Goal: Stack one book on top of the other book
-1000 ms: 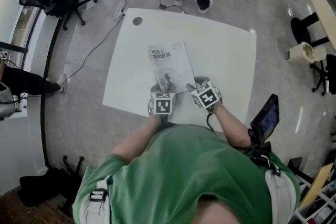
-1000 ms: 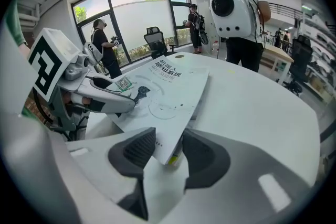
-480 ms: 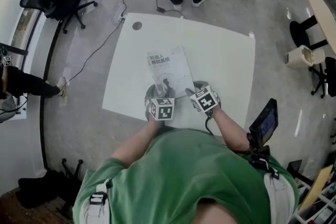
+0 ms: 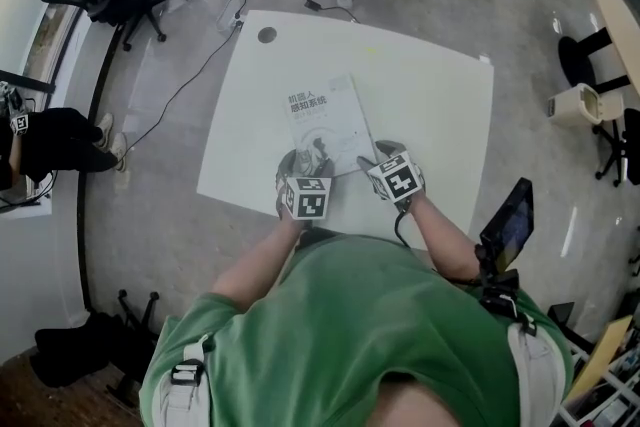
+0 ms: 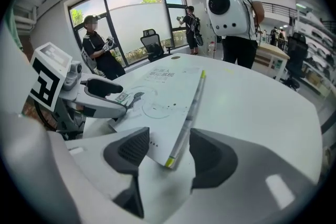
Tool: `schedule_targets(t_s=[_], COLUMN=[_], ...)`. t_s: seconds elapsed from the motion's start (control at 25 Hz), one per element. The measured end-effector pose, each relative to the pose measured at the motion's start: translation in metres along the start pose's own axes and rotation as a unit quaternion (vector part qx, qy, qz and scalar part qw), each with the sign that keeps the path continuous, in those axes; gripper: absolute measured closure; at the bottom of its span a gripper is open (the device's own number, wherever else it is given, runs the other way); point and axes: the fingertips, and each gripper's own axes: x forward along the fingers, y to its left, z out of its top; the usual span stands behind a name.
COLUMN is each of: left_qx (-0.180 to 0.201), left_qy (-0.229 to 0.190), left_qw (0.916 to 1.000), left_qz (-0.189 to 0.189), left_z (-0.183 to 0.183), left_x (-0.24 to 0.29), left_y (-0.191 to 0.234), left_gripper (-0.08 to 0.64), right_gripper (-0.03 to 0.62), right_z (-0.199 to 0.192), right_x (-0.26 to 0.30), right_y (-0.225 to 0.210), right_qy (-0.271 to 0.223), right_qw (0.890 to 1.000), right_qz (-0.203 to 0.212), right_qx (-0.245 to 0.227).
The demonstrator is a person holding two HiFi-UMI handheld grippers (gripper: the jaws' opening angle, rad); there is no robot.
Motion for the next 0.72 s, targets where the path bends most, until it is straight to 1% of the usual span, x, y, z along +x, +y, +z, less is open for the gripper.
schedule_targets(t_s=[0.16, 0.24, 0.4, 0.64, 0.72], left_qx=[-0.06, -0.074, -0.073, -0.048, -0.048], left_qy=[-0.001, -0.002, -0.002, 0.005, 0.01], left_qw=[0.9976, 0.9962, 0.9959, 0.9972, 0.9971], left_qz=[-0.035, -0.047, -0.054, -0.057, -0.058], left_z=[-0.004, -0.004, -0.005, -0.003, -0.003], left_x=[0.002, 0.002, 0.002, 0.004, 0.005], left_y=[0.002, 0.002, 0.001, 0.003, 0.003], left_gripper=[0.193, 0.199, 0.199, 0.202, 0.202], right_gripper=[0.351, 0.35, 0.351, 0.353, 0.353], right_z=[-0.005, -0.006, -0.009, -0.006, -0.006], right_x=[-0.001, -0.001, 0.002, 0.003, 0.004], right_y=[-0.004, -0.004, 0.003, 0.008, 0.009], right_qy=[-0.006, -0.007, -0.005, 0.005, 0.007], right_qw=[0.996, 0.993, 0.992, 0.994, 0.995], right_qz=[0.033, 0.044, 0.06, 0.048, 0.047], right_qx=[0.089, 0.107, 0.114, 0.093, 0.086])
